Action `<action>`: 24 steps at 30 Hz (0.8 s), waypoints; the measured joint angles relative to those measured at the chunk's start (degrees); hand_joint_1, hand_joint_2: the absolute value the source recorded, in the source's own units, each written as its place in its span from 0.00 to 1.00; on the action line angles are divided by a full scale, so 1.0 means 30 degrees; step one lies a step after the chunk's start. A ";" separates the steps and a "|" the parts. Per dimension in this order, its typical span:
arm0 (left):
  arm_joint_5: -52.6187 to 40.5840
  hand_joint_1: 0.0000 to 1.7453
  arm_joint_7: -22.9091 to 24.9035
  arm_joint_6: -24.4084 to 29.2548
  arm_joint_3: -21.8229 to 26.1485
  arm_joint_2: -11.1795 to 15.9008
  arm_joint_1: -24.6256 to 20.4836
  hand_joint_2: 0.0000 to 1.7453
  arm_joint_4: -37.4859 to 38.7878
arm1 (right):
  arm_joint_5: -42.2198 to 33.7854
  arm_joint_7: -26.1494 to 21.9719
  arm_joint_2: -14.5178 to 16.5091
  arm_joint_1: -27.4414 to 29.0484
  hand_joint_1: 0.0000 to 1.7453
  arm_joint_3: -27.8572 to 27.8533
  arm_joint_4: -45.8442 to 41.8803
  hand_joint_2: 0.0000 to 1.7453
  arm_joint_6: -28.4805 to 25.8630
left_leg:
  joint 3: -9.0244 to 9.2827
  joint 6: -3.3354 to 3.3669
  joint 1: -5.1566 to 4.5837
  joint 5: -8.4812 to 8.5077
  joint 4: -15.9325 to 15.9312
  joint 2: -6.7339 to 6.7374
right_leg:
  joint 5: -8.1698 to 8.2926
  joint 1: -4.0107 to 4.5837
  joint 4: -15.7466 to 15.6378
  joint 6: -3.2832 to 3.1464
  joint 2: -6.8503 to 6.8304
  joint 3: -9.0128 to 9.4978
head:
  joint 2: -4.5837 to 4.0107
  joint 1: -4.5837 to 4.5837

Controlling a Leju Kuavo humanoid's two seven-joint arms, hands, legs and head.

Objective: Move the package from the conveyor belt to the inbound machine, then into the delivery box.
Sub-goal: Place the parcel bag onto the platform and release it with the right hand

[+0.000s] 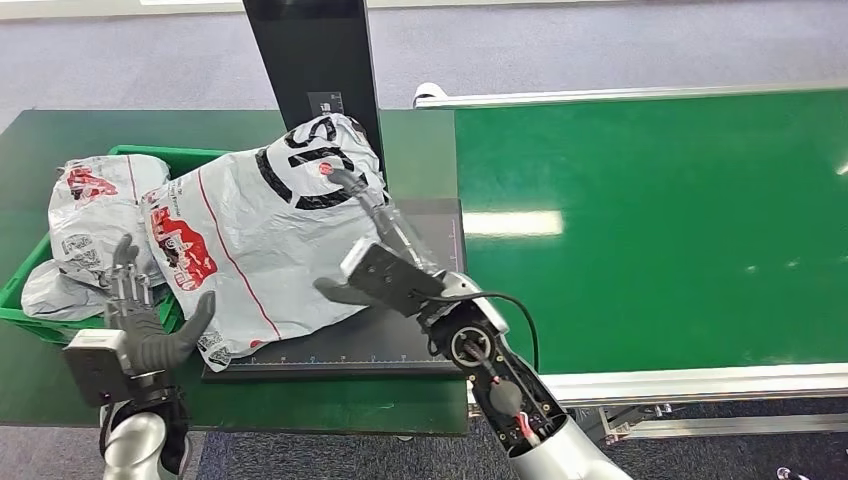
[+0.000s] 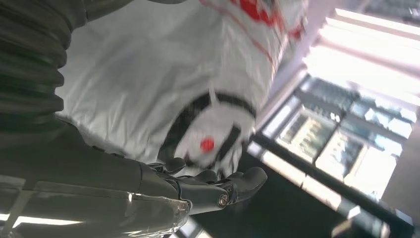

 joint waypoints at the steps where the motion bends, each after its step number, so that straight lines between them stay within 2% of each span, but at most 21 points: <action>1: -0.0838 0.00 0.0439 -0.0089 -0.0505 -0.0002 0.0064 1.00 -0.0053 | -0.0189 -0.0173 -0.0142 0.0167 0.00 -0.0437 -0.0304 1.00 -0.0226 | -0.0002 0.0001 -0.0004 -0.0001 0.0000 -0.0002 | 0.0001 -0.0004 -0.0002 0.0001 0.0001 0.0006 | 0.0002 0.0002; 7: -0.5042 0.00 0.2478 0.0786 -0.3537 0.0035 0.0189 1.00 0.0256 | -0.0938 -0.0993 -0.0876 0.1929 0.00 -0.2803 -0.1982 1.00 -0.1330 | -0.0003 0.0005 -0.0017 -0.0007 0.0006 -0.0011 | 0.0006 -0.0022 -0.0016 0.0008 0.0003 -0.0007 | -0.0002 -0.0002; 13: -0.6889 0.00 0.3312 0.1187 -0.5883 0.0056 -0.0760 1.00 0.2377 | -0.1003 -0.1257 -0.1459 0.4188 0.00 -0.5094 -0.3661 1.00 -0.1648 | -0.0010 0.0004 -0.0014 -0.0008 0.0001 -0.0004 | 0.0006 -0.0019 -0.0013 0.0007 0.0005 -0.0005 | -0.0002 0.0000; 24: -0.7124 0.00 0.3403 0.1347 -0.7070 0.0069 -0.1489 1.00 0.3971 | -0.0836 -0.1262 -0.1825 0.5172 0.00 -0.6222 -0.4707 1.00 -0.1597 | -0.0007 0.0004 -0.0015 -0.0008 0.0001 0.0015 | 0.0007 -0.0019 -0.0013 0.0006 0.0013 -0.0009 | 0.0000 -0.0006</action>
